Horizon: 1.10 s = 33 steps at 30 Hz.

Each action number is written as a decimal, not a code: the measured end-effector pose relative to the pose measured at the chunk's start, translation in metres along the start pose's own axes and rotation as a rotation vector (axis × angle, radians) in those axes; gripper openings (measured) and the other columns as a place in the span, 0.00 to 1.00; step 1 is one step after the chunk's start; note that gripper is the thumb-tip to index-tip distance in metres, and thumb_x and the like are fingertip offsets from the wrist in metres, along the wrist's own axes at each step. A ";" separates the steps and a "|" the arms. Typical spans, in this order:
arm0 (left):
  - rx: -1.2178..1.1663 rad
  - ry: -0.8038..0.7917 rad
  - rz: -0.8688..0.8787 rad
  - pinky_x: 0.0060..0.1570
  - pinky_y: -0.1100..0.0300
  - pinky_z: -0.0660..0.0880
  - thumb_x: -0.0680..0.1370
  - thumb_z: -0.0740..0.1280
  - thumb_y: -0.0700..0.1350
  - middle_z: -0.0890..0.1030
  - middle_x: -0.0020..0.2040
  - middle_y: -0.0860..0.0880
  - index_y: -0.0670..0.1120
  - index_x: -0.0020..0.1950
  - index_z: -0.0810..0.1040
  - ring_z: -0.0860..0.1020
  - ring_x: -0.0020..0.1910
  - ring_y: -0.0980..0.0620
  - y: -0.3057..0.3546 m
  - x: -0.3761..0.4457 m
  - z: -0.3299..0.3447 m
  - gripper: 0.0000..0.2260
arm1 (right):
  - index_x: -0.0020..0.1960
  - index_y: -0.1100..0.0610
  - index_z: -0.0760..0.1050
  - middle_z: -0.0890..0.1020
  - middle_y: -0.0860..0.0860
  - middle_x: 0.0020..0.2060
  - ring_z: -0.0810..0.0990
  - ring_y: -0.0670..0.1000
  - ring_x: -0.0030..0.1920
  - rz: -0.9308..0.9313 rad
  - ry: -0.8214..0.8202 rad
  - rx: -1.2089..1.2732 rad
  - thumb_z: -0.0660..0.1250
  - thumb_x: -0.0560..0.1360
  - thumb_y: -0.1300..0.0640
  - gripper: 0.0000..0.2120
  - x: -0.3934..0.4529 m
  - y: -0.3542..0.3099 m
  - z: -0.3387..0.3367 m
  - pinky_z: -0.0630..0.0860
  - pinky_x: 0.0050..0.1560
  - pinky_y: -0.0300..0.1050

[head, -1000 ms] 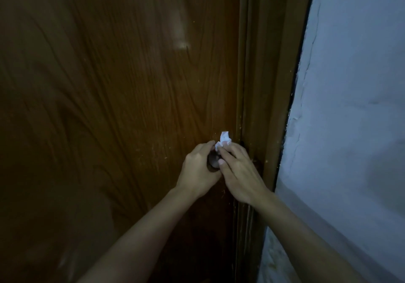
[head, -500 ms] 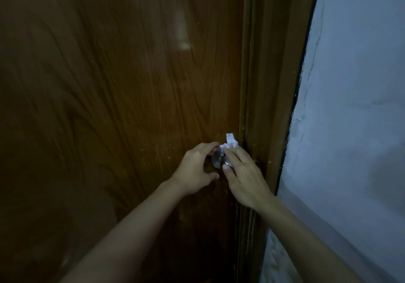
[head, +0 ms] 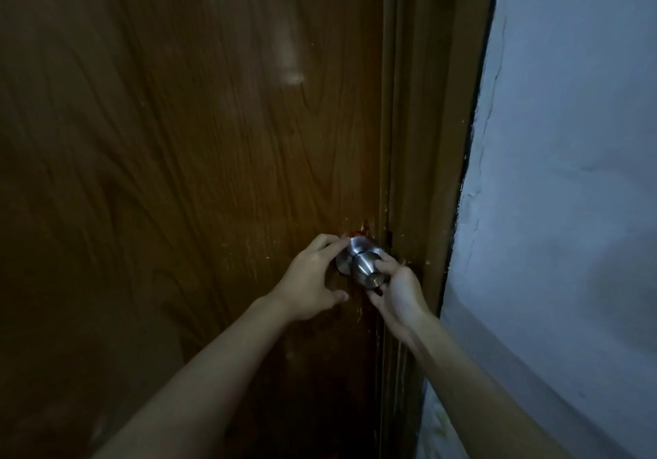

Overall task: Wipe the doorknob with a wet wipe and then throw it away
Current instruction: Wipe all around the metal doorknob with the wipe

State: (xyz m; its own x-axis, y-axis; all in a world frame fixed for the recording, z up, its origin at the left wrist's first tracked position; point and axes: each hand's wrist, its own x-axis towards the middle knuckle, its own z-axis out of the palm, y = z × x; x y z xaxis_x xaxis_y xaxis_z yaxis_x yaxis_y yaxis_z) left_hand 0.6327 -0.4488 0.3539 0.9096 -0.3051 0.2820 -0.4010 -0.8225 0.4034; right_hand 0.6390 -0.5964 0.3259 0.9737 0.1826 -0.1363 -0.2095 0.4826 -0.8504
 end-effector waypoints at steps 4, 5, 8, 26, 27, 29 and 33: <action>0.020 -0.007 -0.006 0.60 0.71 0.57 0.69 0.74 0.44 0.64 0.69 0.53 0.48 0.74 0.59 0.64 0.67 0.55 0.002 0.000 -0.001 0.37 | 0.65 0.65 0.68 0.75 0.61 0.61 0.73 0.59 0.63 0.096 -0.018 0.386 0.54 0.77 0.60 0.19 -0.003 -0.003 -0.011 0.67 0.65 0.53; 0.025 -0.008 -0.006 0.60 0.71 0.58 0.69 0.74 0.44 0.64 0.68 0.52 0.47 0.74 0.60 0.64 0.68 0.55 0.002 0.000 -0.001 0.37 | 0.65 0.65 0.68 0.74 0.62 0.63 0.72 0.59 0.63 0.121 -0.009 0.443 0.53 0.77 0.58 0.19 -0.003 -0.002 -0.012 0.66 0.65 0.54; 0.049 -0.016 -0.008 0.60 0.71 0.59 0.69 0.74 0.44 0.63 0.69 0.52 0.47 0.74 0.59 0.64 0.68 0.54 0.002 0.000 -0.001 0.38 | 0.67 0.67 0.65 0.71 0.64 0.66 0.69 0.62 0.67 0.189 0.039 0.574 0.52 0.78 0.55 0.22 -0.001 0.003 -0.014 0.60 0.71 0.57; -0.253 0.214 -0.249 0.44 0.73 0.73 0.73 0.67 0.36 0.77 0.56 0.48 0.43 0.62 0.75 0.76 0.48 0.58 -0.002 -0.016 0.016 0.18 | 0.65 0.70 0.64 0.74 0.68 0.59 0.76 0.63 0.56 0.333 0.208 0.895 0.51 0.78 0.58 0.20 0.002 0.007 0.012 0.69 0.60 0.56; -0.296 0.196 -0.314 0.44 0.72 0.73 0.74 0.67 0.36 0.78 0.55 0.48 0.42 0.62 0.75 0.76 0.48 0.58 0.000 -0.014 0.020 0.17 | 0.65 0.69 0.64 0.73 0.67 0.61 0.76 0.62 0.58 0.329 0.225 0.844 0.51 0.78 0.60 0.19 0.003 0.007 0.011 0.69 0.59 0.55; -0.421 0.134 -0.446 0.49 0.66 0.76 0.75 0.66 0.38 0.80 0.54 0.47 0.42 0.61 0.75 0.78 0.50 0.54 0.005 -0.010 0.027 0.15 | 0.65 0.68 0.65 0.72 0.64 0.65 0.73 0.60 0.63 0.320 0.244 0.764 0.52 0.78 0.64 0.17 0.005 0.005 0.007 0.68 0.62 0.53; -0.683 0.040 -0.591 0.52 0.57 0.78 0.76 0.63 0.39 0.81 0.52 0.45 0.42 0.61 0.75 0.80 0.51 0.50 0.012 -0.005 0.037 0.13 | 0.64 0.69 0.65 0.75 0.63 0.57 0.73 0.56 0.63 0.322 0.189 0.661 0.52 0.78 0.68 0.16 -0.007 0.002 0.003 0.71 0.61 0.47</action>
State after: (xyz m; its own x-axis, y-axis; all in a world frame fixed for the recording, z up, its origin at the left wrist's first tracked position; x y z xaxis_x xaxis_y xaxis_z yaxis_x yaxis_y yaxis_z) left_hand 0.6271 -0.4743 0.3252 0.9885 0.1036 -0.1105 0.1416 -0.3718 0.9175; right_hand 0.6313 -0.5944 0.3270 0.8414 0.2804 -0.4619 -0.4385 0.8539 -0.2804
